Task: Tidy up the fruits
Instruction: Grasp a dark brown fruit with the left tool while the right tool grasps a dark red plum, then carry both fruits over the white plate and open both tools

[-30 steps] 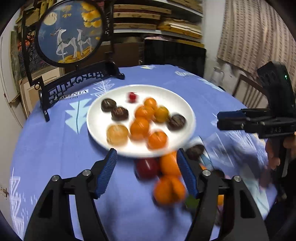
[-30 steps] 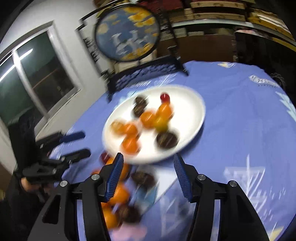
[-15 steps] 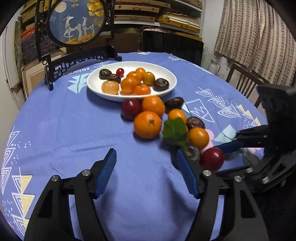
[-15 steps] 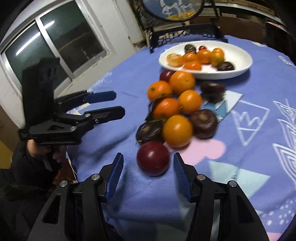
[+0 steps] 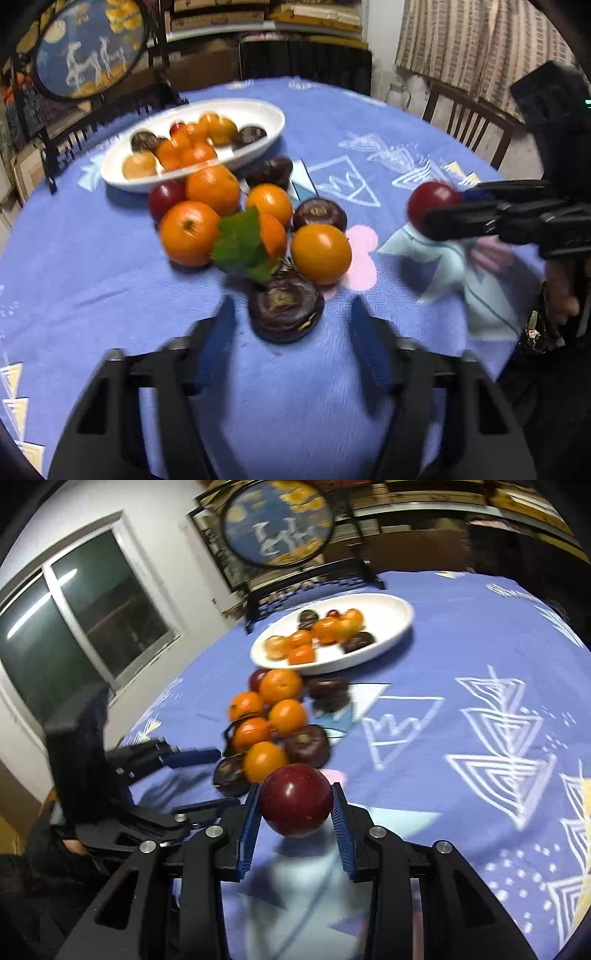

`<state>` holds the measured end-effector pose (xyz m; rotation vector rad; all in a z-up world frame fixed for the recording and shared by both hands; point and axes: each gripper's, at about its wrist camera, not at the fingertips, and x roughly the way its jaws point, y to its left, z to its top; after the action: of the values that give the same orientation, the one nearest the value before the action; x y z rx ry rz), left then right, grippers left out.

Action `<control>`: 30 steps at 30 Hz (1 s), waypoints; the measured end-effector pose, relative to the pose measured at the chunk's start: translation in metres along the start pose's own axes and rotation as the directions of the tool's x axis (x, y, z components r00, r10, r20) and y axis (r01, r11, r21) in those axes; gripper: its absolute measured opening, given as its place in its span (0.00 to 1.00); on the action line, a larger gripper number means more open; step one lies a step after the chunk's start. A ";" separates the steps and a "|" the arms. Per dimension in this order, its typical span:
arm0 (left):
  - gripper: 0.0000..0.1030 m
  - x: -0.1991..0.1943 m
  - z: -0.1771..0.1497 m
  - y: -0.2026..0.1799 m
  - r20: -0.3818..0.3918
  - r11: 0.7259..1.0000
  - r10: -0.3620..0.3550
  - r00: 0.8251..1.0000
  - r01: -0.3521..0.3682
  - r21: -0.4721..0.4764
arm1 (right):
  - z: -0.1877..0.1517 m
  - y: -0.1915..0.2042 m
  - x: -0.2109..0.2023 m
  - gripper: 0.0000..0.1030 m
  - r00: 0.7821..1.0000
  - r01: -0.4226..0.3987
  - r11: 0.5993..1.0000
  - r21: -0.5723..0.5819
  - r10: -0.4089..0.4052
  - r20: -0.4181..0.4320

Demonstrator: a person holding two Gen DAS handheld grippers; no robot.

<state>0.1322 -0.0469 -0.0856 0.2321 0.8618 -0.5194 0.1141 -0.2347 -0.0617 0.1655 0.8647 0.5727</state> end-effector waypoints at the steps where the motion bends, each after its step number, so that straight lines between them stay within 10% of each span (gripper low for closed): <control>1: 0.42 0.002 0.001 0.001 0.002 1.000 0.003 1.000 -0.003 -0.009 | -0.001 -0.005 -0.002 0.36 1.000 0.003 1.000 0.011 -0.003 0.004; 16: 0.40 -0.068 0.000 0.027 0.168 0.993 -0.015 0.986 0.034 -0.109 | 0.010 -0.009 -0.009 0.36 0.999 -0.035 0.999 0.007 0.035 0.031; 30: 0.40 -0.027 0.106 0.094 0.195 0.987 0.014 0.981 0.018 -0.158 | 0.132 -0.019 0.018 0.36 0.997 0.001 1.000 -0.018 0.000 0.071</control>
<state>0.2372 0.0004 0.0012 0.0324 0.7073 -0.4642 0.2305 -0.2294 0.0049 0.1680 0.7904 0.5711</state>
